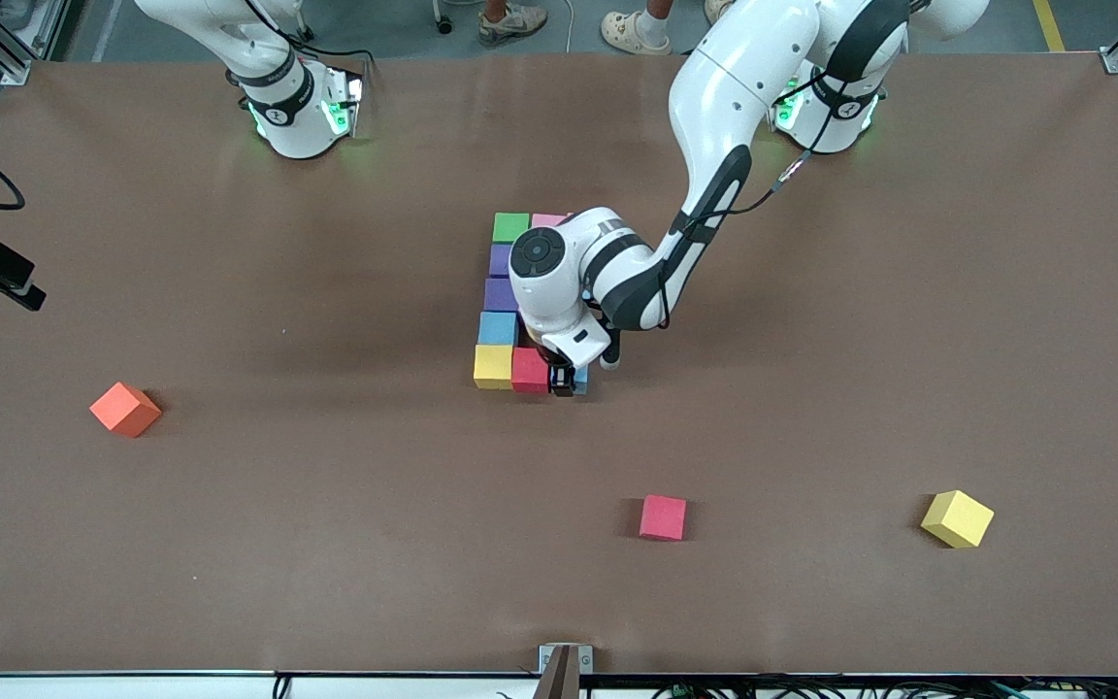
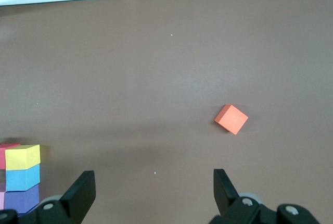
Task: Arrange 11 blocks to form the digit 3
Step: 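Lower the blue cube beside the placed pink cube with the left gripper, then open the left gripper and lift it away from the blue cube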
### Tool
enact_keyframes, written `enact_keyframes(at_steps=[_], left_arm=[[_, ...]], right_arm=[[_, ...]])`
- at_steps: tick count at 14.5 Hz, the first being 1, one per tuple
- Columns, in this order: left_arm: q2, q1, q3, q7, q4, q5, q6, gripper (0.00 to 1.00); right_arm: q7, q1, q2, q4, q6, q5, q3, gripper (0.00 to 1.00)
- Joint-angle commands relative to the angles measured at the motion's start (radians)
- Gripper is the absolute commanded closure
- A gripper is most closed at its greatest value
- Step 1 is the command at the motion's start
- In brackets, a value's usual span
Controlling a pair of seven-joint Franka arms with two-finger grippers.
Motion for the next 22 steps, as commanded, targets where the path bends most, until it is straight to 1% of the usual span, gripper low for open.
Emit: enact_keyframes(at_steps=[1, 3, 4, 5, 6, 7, 8, 10, 12, 14, 15, 18, 20, 22], left_arm=[[0.035, -0.012, 0.007, 0.002, 0.02, 0.016, 0.036, 0.95], [0.034, -0.015, 0.007, 0.0, 0.02, 0.016, 0.035, 0.95], [0.034, -0.015, 0.007, 0.002, 0.019, 0.016, 0.036, 0.92], [0.035, -0.013, 0.007, 0.003, 0.019, 0.016, 0.036, 0.76], [0.034, -0.012, 0.007, 0.005, 0.019, 0.016, 0.036, 0.36], [0.029, -0.012, 0.007, 0.007, 0.019, 0.018, 0.036, 0.02], [0.02, -0.009, 0.007, 0.008, 0.019, 0.018, 0.035, 0.0], [-0.018, -0.006, 0.007, 0.011, 0.019, 0.016, 0.021, 0.0], [-0.081, 0.002, 0.005, 0.023, 0.02, 0.016, -0.048, 0.0], [-0.15, 0.034, 0.004, 0.107, 0.016, 0.021, -0.094, 0.0], [-0.196, 0.046, 0.005, 0.197, 0.01, 0.015, -0.138, 0.0], [-0.302, 0.17, -0.001, 0.535, -0.004, 0.01, -0.281, 0.0], [-0.385, 0.282, -0.003, 0.756, -0.062, 0.013, -0.301, 0.0], [-0.452, 0.39, -0.009, 0.952, -0.081, 0.004, -0.304, 0.0]], right_arm=[[0.006, -0.009, -0.002, 0.0, -0.002, -0.015, 0.013, 0.0], [0.004, -0.009, -0.002, 0.0, -0.001, -0.016, 0.013, 0.0], [0.006, -0.009, -0.002, 0.0, -0.001, -0.016, 0.013, 0.0], [0.006, -0.009, -0.002, 0.0, -0.001, -0.016, 0.013, 0.0], [0.004, -0.009, -0.002, 0.0, -0.001, -0.016, 0.013, 0.0], [0.004, -0.009, -0.002, 0.0, -0.001, -0.016, 0.013, 0.0], [0.006, -0.009, -0.002, 0.0, -0.001, -0.016, 0.013, 0.0], [0.006, -0.008, -0.002, 0.0, -0.001, -0.016, 0.013, 0.0], [0.006, -0.008, -0.002, 0.0, -0.001, -0.016, 0.013, 0.0], [0.006, -0.008, -0.002, 0.0, -0.001, -0.016, 0.013, 0.0], [0.006, -0.008, -0.002, 0.0, -0.001, -0.016, 0.013, 0.0], [0.006, -0.009, -0.002, 0.0, -0.001, -0.016, 0.013, 0.0], [0.006, -0.009, -0.002, 0.0, -0.001, -0.016, 0.013, 0.0], [0.006, -0.009, -0.002, -0.002, -0.002, -0.016, 0.013, 0.0]])
